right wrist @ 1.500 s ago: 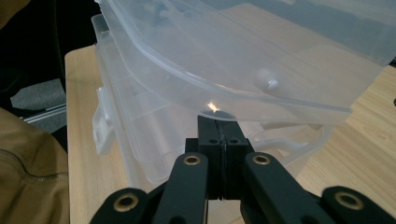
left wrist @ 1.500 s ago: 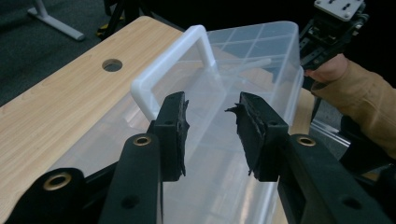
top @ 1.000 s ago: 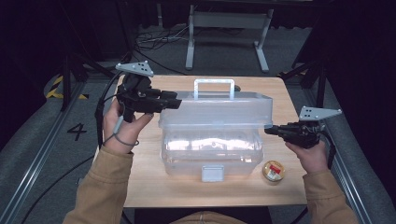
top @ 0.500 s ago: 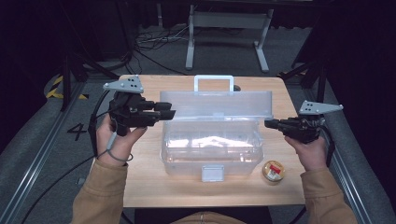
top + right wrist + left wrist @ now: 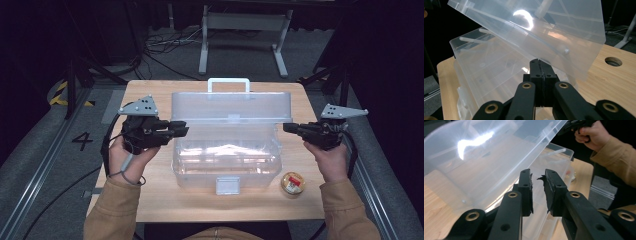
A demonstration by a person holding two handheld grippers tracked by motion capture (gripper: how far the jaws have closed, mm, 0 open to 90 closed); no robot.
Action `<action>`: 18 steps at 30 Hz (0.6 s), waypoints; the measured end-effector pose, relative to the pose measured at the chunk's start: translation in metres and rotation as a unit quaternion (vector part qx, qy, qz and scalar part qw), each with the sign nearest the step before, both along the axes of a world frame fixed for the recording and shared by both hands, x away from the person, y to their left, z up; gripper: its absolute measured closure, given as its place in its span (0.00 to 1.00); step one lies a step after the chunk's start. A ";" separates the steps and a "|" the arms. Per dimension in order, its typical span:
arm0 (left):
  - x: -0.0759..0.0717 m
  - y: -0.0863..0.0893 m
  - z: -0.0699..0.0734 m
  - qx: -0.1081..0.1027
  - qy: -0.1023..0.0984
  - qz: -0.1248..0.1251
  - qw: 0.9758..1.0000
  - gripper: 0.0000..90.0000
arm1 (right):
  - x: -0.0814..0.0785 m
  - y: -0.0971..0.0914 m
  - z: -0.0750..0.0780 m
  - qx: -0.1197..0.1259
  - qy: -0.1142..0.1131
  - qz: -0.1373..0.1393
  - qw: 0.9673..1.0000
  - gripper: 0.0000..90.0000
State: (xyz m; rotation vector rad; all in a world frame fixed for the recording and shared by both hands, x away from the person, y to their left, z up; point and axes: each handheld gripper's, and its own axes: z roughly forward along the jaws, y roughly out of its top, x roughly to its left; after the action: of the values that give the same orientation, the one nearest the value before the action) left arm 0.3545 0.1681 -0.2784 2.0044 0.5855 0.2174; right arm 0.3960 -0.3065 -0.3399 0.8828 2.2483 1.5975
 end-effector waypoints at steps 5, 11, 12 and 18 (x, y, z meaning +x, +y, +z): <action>0.002 -0.002 -0.014 -0.003 0.000 0.019 1.000 0.87 | 0.000 0.001 0.001 0.004 -0.003 -0.006 1.000 1.00; 0.006 -0.001 -0.024 0.002 0.001 0.041 0.999 0.92 | 0.000 0.001 0.000 0.008 -0.007 -0.010 1.000 1.00; 0.008 0.000 -0.027 0.001 -0.001 0.050 0.999 0.92 | 0.000 0.001 0.000 0.008 -0.007 -0.010 1.000 1.00; 0.014 0.003 -0.035 -0.004 0.011 0.068 0.998 0.96 | 0.000 0.000 -0.002 0.015 -0.009 -0.009 1.000 1.00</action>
State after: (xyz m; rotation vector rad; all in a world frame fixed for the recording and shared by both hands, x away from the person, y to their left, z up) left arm 0.3683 0.1706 -0.3133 1.9626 0.7367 0.2749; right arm 0.3959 -0.3062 -0.3421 0.8881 2.2041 1.6285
